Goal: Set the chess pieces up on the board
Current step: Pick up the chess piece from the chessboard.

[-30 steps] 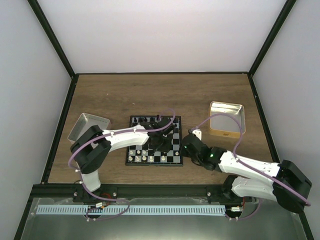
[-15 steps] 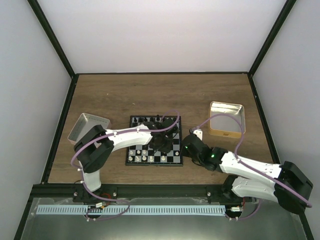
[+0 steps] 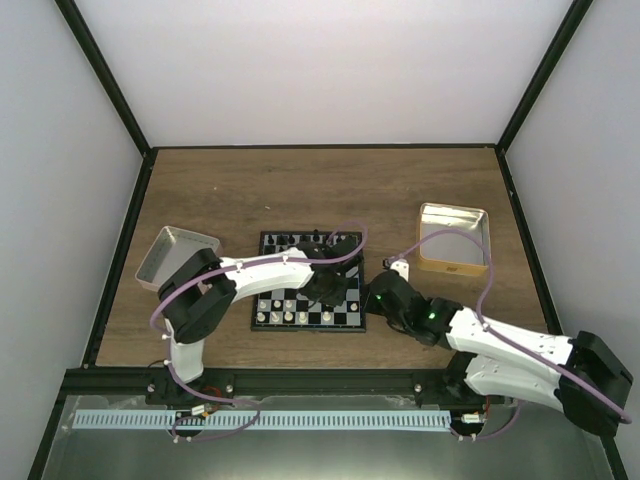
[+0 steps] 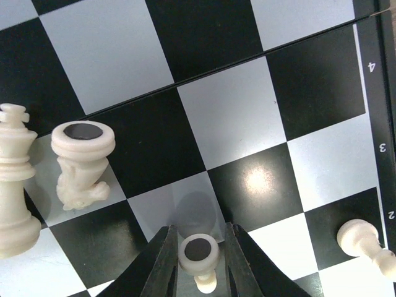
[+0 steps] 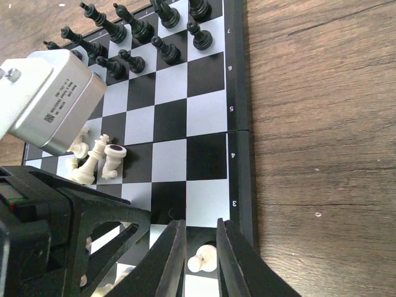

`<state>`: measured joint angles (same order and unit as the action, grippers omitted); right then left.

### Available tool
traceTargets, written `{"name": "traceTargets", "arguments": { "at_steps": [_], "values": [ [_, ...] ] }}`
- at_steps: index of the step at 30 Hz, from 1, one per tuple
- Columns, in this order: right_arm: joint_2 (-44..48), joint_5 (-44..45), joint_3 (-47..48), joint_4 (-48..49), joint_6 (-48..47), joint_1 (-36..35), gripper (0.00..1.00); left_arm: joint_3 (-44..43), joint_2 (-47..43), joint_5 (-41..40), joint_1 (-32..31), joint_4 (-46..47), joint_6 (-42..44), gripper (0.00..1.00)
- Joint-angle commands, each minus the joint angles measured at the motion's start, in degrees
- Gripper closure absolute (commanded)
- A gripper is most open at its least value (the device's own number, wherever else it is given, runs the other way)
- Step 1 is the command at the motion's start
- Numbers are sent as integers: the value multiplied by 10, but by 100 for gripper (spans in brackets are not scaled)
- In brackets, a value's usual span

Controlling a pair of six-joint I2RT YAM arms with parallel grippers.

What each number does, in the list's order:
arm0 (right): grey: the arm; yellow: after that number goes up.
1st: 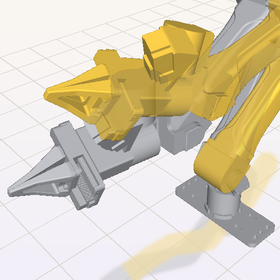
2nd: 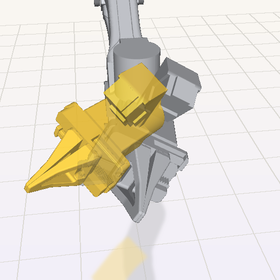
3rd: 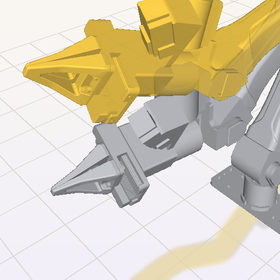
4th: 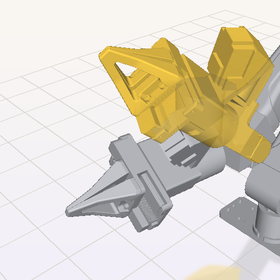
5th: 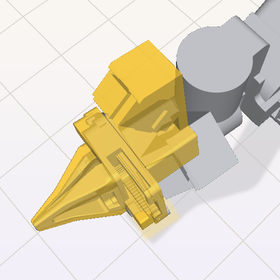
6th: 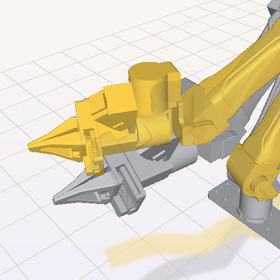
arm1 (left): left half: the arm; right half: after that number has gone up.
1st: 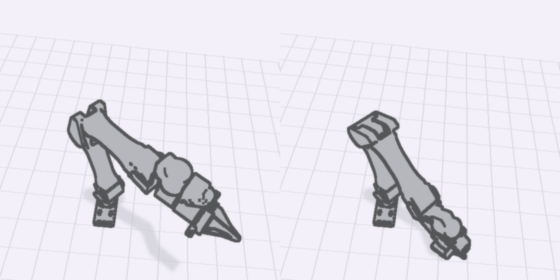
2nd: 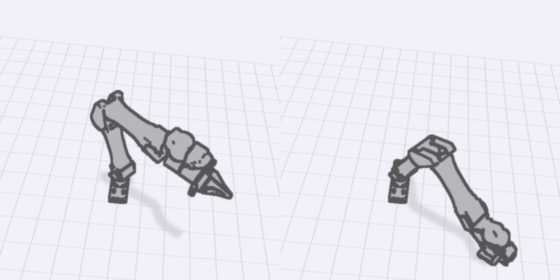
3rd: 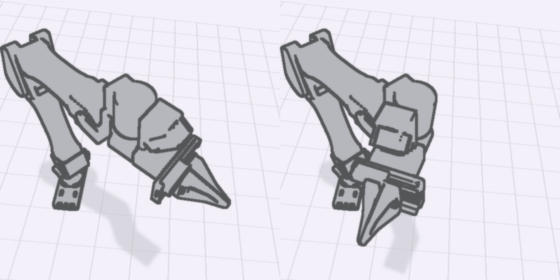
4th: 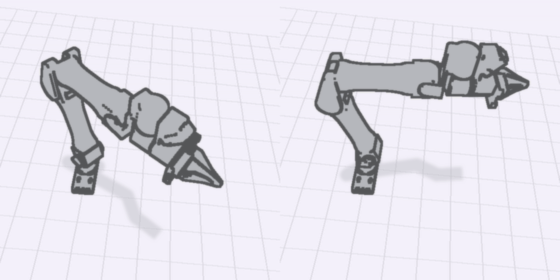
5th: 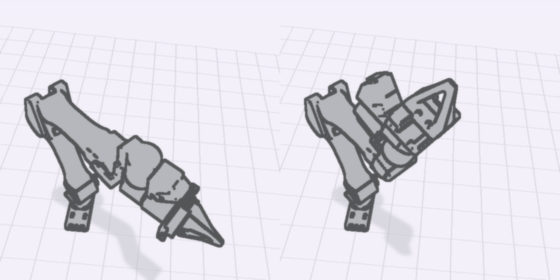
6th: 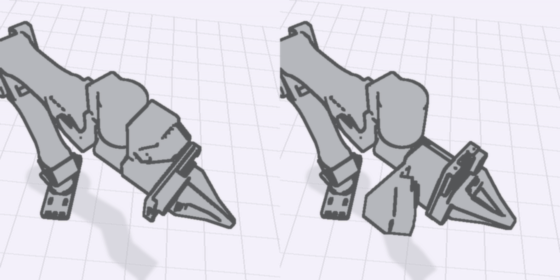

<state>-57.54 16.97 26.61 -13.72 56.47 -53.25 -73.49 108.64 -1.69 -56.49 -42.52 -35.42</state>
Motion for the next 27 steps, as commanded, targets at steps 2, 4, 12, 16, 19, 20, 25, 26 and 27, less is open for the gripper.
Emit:
{"name": "traceTargets", "arguments": {
  "at_steps": [2, 4, 12, 16, 19, 20, 25, 26, 27],
  "values": [
    [34, 13, -13, -6, 0, 6, 83, -5, 44, -5, -5, -31, 6, 77],
    [46, 7, -17, -2, -7, 7, 82, -9, 49, -8, -5, -33, 7, 80],
    [79, -42, -14, 52, -82, 6, 74, 17, -17, 4, 7, 34, -20, 88],
    [75, -65, -11, 97, -109, 6, 67, 54, -81, 31, 31, 93, -59, 88],
    [67, -85, -10, 136, -118, 6, 63, 80, -134, 46, 53, 132, -95, 88],
    [63, -91, -12, 151, -121, 6, 63, 89, -153, 54, 62, 147, -107, 88],
    [43, -123, -5, 211, -115, 6, 59, 141, -242, 116, 108, 233, -189, 88],
    [40, -129, 0, 222, -114, 6, 57, 158, -257, 134, 117, 253, -211, 87],
    [38, -133, 7, 228, -110, 6, 56, 169, -272, 153, 123, 275, -232, 87]
  ]
}}
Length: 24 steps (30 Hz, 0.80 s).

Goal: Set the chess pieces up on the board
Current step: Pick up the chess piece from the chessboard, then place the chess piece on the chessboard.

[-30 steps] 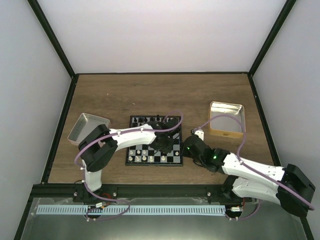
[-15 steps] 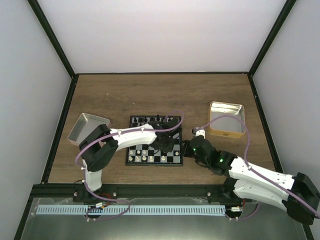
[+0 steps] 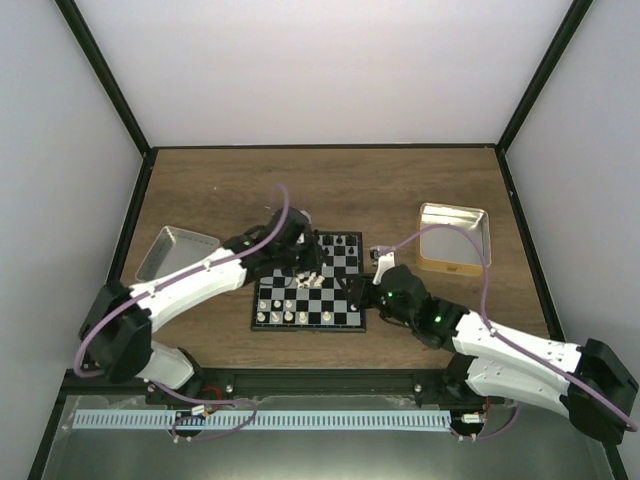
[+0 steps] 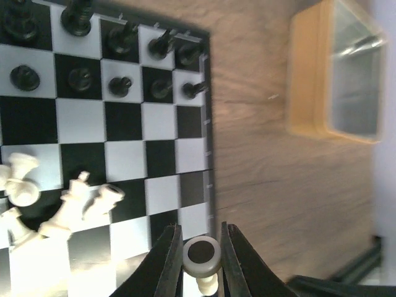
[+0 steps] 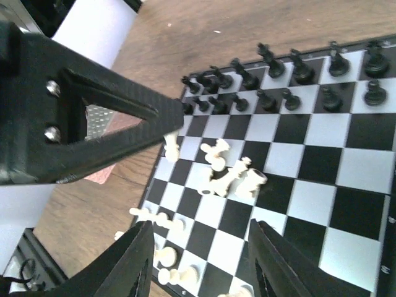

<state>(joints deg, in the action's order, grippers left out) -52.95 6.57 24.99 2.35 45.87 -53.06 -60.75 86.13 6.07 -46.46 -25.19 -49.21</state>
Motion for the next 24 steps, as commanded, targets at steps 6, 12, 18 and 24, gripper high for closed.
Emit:
{"name": "traceTargets", "arguments": {
  "at_steps": [6, 12, 18, 24],
  "values": [
    [-27, -27, 73, 94, 35, 4, 48, 105, -101, 174, 53, 259, -254, 87],
    [-60, -28, 114, 103, 56, 4, 44, 140, -105, 228, 54, 367, -370, 87],
    [-58, 20, 129, 53, 105, 4, 52, 142, -124, 219, 53, 354, -381, 87],
    [-52, 20, 119, 49, 110, 4, 62, 150, -128, 218, 53, 356, -390, 87]
  ]
}}
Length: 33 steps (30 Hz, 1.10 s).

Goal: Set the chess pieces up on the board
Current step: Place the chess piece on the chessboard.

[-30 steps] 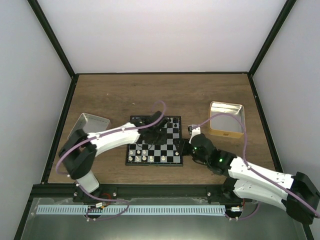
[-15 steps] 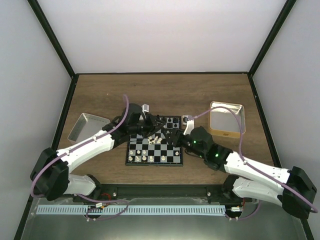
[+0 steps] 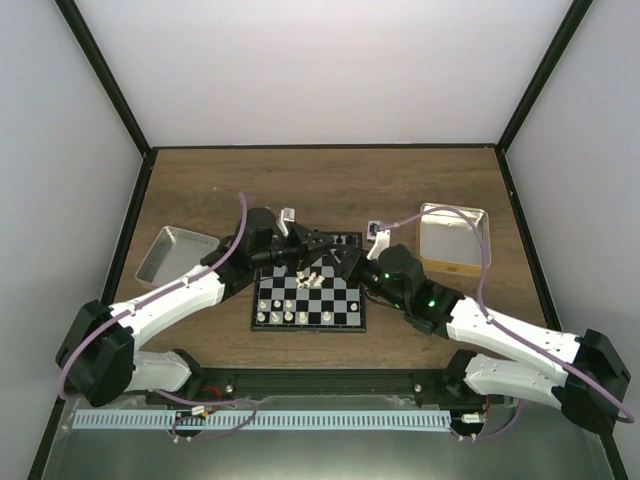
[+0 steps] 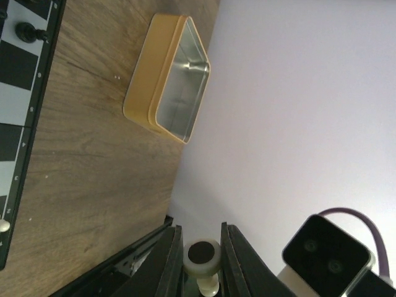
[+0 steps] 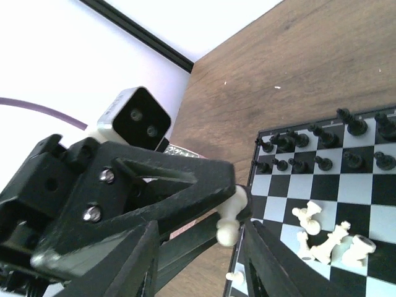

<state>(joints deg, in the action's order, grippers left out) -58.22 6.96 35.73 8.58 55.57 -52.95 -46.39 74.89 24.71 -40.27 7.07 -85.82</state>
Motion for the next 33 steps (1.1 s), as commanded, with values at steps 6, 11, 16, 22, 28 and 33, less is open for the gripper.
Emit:
{"name": "traceTargets", "arguments": {
  "at_steps": [6, 11, 16, 22, 28, 33],
  "values": [
    [-3, 28, 14, -15, 9, 3, 67, 13, -21, 26, -8, 34, -31, 87],
    [-12, 33, 21, -14, 3, 3, 69, 15, -24, 32, -8, 38, -35, 87],
    [-22, 30, 26, -13, 3, 3, 79, 17, -29, 32, -8, 38, -34, 87],
    [-17, 35, 25, -11, -4, 3, 87, 20, -34, 30, -8, 29, -25, 87],
    [-7, 31, 21, -19, -29, 3, 99, 17, -37, 22, -8, 13, 8, 83],
    [8, 20, 26, -106, -43, 3, 99, -7, -50, -44, -5, -88, 126, 63]
  ]
}}
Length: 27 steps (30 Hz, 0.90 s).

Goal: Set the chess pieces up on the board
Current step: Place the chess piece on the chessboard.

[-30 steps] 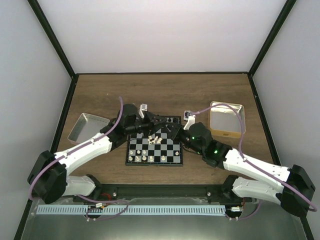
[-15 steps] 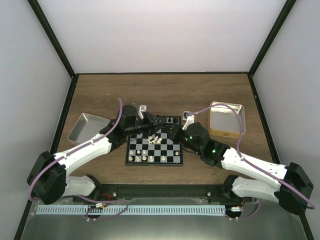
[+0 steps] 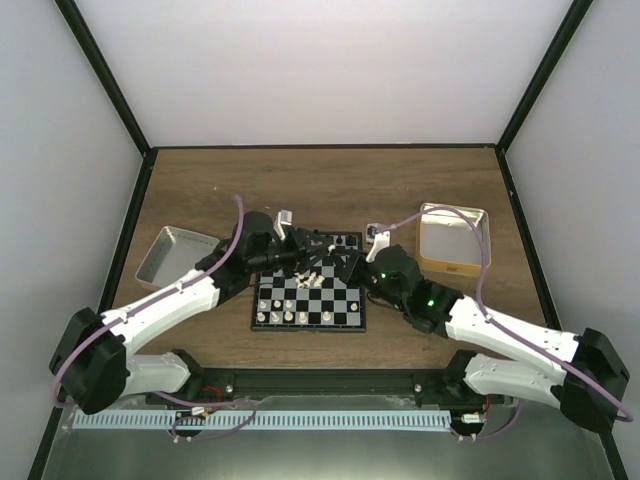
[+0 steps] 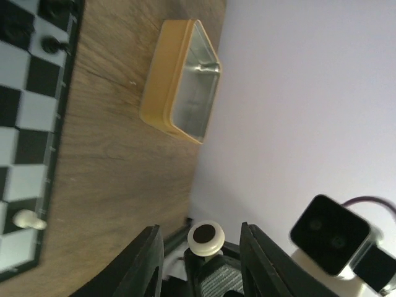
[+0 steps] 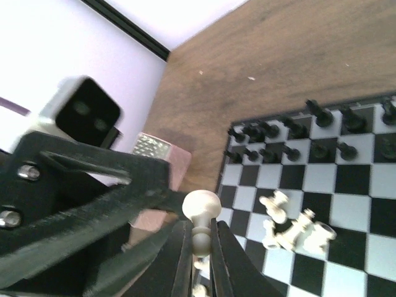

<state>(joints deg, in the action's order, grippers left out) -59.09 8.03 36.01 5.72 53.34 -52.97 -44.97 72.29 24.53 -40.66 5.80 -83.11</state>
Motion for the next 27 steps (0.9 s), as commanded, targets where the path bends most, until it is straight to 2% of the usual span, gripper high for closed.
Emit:
{"name": "traceTargets", "arguments": {
  "at_steps": [1, 5, 7, 11, 15, 19, 22, 27],
  "values": [
    [19, 5, 26, -102, -21, 3, 99, -21, -29, -61, 3, -96, 121, 60],
    [3, -26, 61, -234, -32, 3, 99, -10, -59, -136, 26, -168, 223, 51],
    [-22, -47, 88, -306, -42, 3, 99, -13, -73, -174, 30, -199, 306, 48],
    [-101, -84, 152, -414, -81, 3, 99, -31, -96, -251, 30, -262, 444, 44],
    [-194, -109, 218, -480, -112, 3, 99, -31, -116, -284, 30, -272, 542, 44],
    [-286, -117, 276, -538, -121, 3, 99, -14, -142, -339, 31, -269, 574, 43],
    [-332, -129, 300, -559, -123, 0, 99, -11, -161, -350, 31, -266, 577, 43],
    [-372, -126, 328, -601, -124, -4, 99, -5, -193, -365, 31, -267, 576, 41]
  ]
}}
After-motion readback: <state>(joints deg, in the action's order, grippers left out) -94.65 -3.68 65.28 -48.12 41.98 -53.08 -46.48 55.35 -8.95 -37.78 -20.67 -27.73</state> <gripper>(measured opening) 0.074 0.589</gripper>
